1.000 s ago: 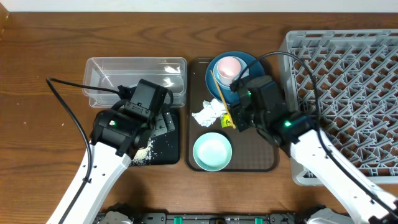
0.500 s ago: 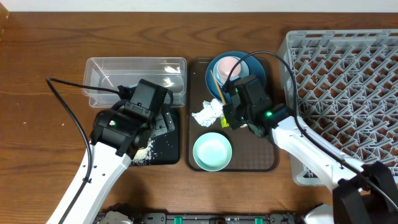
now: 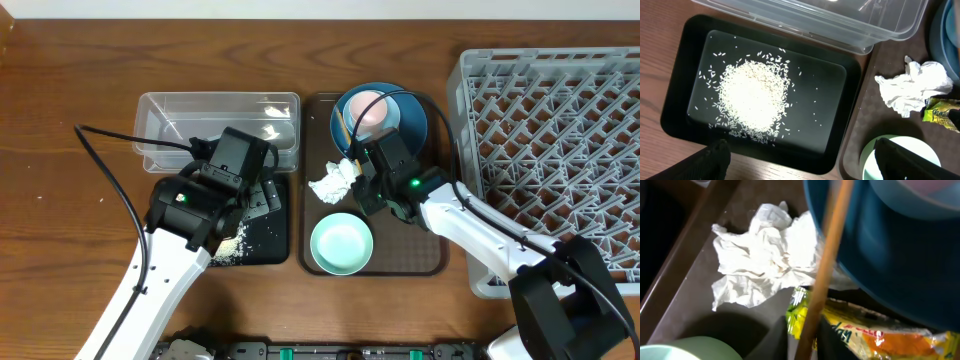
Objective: Sort waste into correct bins and load items into the dishwasher rack
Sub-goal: 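Grasp the wooden chopsticks with the right gripper and lift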
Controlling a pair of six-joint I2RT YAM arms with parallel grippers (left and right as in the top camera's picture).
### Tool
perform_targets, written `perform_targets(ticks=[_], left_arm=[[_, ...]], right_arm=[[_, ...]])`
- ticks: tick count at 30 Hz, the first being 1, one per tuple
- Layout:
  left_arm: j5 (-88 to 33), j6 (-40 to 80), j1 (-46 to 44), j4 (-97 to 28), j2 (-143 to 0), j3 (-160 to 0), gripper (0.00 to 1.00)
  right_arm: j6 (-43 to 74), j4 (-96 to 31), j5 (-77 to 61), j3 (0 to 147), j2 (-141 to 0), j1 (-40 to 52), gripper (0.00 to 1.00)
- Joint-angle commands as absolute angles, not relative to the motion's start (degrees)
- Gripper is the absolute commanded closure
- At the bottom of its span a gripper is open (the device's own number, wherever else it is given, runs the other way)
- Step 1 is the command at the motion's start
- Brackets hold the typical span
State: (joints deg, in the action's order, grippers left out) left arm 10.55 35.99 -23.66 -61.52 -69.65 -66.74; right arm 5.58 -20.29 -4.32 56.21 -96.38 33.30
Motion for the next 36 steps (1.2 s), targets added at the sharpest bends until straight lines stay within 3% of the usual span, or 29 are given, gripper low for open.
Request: perform_targets(ticks=[1,9,17,21,25,36], left_arm=[[11.4,35.7,-23.3,-61.7,-69.6,-67.6,0.06],[11.4,35.7,-23.3,-61.6,-69.7,-67.6,0.05],[11.4,35.7,-23.3,-61.6,-69.6,-67.6,0.05],[11.4,35.7,-23.3,-61.6,-69.6,-67.6,0.05],[11.4,35.7,-23.3,-61.7,-69.7,-67.6,0.05],[11.4,35.7,-23.3,-61.6,-69.6,-67.6,0.05]], right_arm=[[5.5,-20.3,-4.3,57.3,-96.5,33.8,0.89],[5.5,-20.3,-4.3,57.3,-95.9,33.8,0.97],[2.6,-19.5,-7.5,57.4,-93.0,33.8,0.87],[-6.7,-18.5,-18.5,57.4,-90.8,33.9,0.71],[-15.8,-18.2,-19.5,57.4,-90.6,34.4,0.6],[-27.5,-11.6,-19.5,57.4,-94.2,37.8,0.65]])
